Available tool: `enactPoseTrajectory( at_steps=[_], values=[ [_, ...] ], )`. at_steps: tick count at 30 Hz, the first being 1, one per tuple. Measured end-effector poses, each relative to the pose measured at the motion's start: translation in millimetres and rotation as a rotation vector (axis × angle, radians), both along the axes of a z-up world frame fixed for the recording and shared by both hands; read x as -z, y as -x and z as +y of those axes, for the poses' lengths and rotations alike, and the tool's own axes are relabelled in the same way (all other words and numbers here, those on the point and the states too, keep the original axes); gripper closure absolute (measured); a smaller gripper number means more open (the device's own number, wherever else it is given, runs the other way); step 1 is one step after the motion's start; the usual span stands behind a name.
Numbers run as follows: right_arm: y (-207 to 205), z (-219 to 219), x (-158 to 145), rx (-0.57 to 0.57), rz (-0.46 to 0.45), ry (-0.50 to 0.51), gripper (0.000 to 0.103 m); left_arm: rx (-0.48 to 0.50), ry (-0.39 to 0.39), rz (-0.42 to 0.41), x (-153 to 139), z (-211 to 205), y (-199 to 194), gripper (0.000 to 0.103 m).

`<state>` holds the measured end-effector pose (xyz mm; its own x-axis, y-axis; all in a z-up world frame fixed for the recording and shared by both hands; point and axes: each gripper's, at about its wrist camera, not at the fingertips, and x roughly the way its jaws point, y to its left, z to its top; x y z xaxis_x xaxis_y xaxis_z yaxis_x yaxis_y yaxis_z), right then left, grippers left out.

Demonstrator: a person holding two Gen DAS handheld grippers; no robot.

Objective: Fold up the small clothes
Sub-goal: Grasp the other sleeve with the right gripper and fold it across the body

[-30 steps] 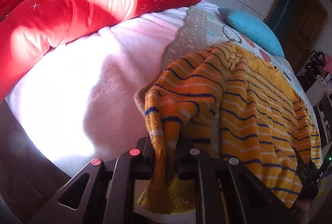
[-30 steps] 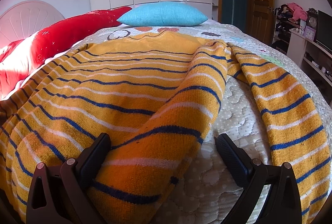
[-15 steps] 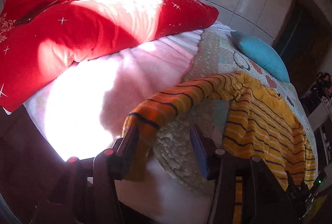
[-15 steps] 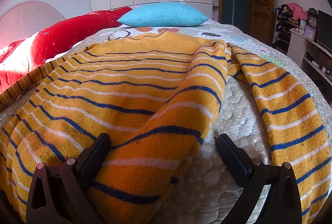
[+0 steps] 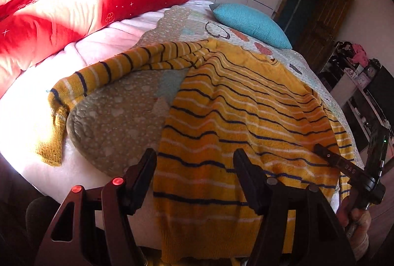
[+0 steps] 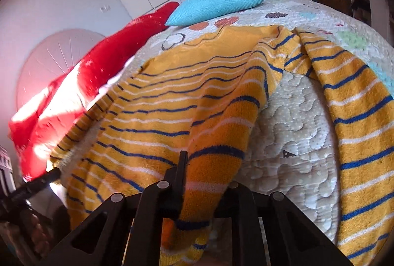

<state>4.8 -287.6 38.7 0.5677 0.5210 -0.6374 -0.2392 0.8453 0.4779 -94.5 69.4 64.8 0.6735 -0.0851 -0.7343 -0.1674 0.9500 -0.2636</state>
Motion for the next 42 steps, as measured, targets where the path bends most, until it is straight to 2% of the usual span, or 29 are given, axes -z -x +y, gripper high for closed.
enactPoseTrajectory(
  at_steps=[2, 4, 5, 6, 8, 10, 11, 12, 16, 19, 21, 24, 25, 26, 27, 28, 32, 37, 40, 42],
  values=[
    [10.4, -17.6, -9.7, 0.036, -0.004, -0.017, 0.089, -0.009, -0.008, -0.006, -6.5, 0.7, 0.4, 0.038],
    [19.7, -30.2, -14.5, 0.076, -0.007, 0.022, 0.089, -0.006, -0.015, -0.006, -8.4, 1.9, -0.6, 0.034],
    [22.6, -34.2, -14.8, 0.089, 0.004, 0.052, 0.087, -0.004, -0.021, -0.003, -7.3, 1.3, -1.3, 0.034],
    [23.2, -36.6, -12.4, 0.092, 0.024, 0.086, 0.081, -0.001, -0.029, 0.006, -4.7, 0.1, -3.2, 0.034],
    [27.7, -49.4, -10.0, 0.085, 0.059, 0.095, 0.079, 0.003, -0.032, 0.033, 2.0, -2.5, -6.5, 0.034],
    [40.0, -71.6, -17.1, 0.087, 0.042, 0.089, 0.059, 0.011, -0.028, 0.045, 7.0, -6.9, -7.7, 0.034],
    [47.3, -82.8, -21.9, 0.101, 0.025, 0.102, 0.043, 0.016, -0.030, 0.050, 8.3, -7.7, -8.3, 0.034],
    [54.7, -93.6, -26.9, 0.114, 0.007, 0.122, 0.037, 0.018, -0.038, 0.053, 9.4, -11.0, -9.0, 0.034],
    [74.0, -113.0, -29.4, 0.054, 0.007, 0.242, 0.036, 0.027, -0.036, 0.059, 12.4, -16.7, -11.6, 0.034],
    [86.6, -104.2, -17.6, -0.040, 0.002, 0.313, 0.036, 0.038, -0.032, 0.065, 15.1, -25.6, -13.2, 0.034],
    [93.7, -88.0, -6.8, -0.099, -0.024, 0.419, 0.036, 0.054, -0.041, 0.074, 17.2, -32.3, -13.9, 0.034],
    [94.7, -67.8, 19.9, -0.075, -0.090, 0.753, 0.036, 0.075, -0.055, 0.083, 17.3, -40.7, -14.0, 0.034],
    [93.1, -68.5, 27.7, -0.084, -0.090, 0.797, 0.038, 0.079, -0.059, 0.083, 16.2, -42.8, -13.6, 0.034],
    [93.2, -75.3, 24.5, -0.088, -0.098, 0.750, 0.055, 0.082, -0.063, 0.082, 14.7, -44.3, -13.0, 0.033],
    [90.4, -85.2, 19.1, -0.077, -0.072, 0.682, 0.076, 0.084, -0.068, 0.080, 12.9, -45.3, -12.2, 0.033],
    [85.7, -97.8, 12.6, -0.047, -0.041, 0.633, 0.093, 0.085, -0.075, 0.077, 11.3, -46.3, -11.3, 0.033],
    [73.4, -170.0, -33.0, 0.130, -0.050, 0.423, 0.093, 0.079, -0.081, 0.077, 7.7, -45.7, -10.5, 0.032],
    [49.2, -290.5, -88.0, 0.459, -0.074, 0.196, 0.093, 0.078, -0.060, 0.079, 6.0, -46.6, -12.1, 0.032],
    [30.6, -352.6, -89.8, 0.623, -0.007, 0.059, 0.093, 0.089, -0.069, 0.076, 5.5, -50.6, -13.5, 0.032],
    [18.9, -373.5, -79.9, 0.683, 0.058, -0.006, 0.093, 0.095, -0.060, 0.075, 5.4, -51.8, -14.4, 0.032]
  ],
)
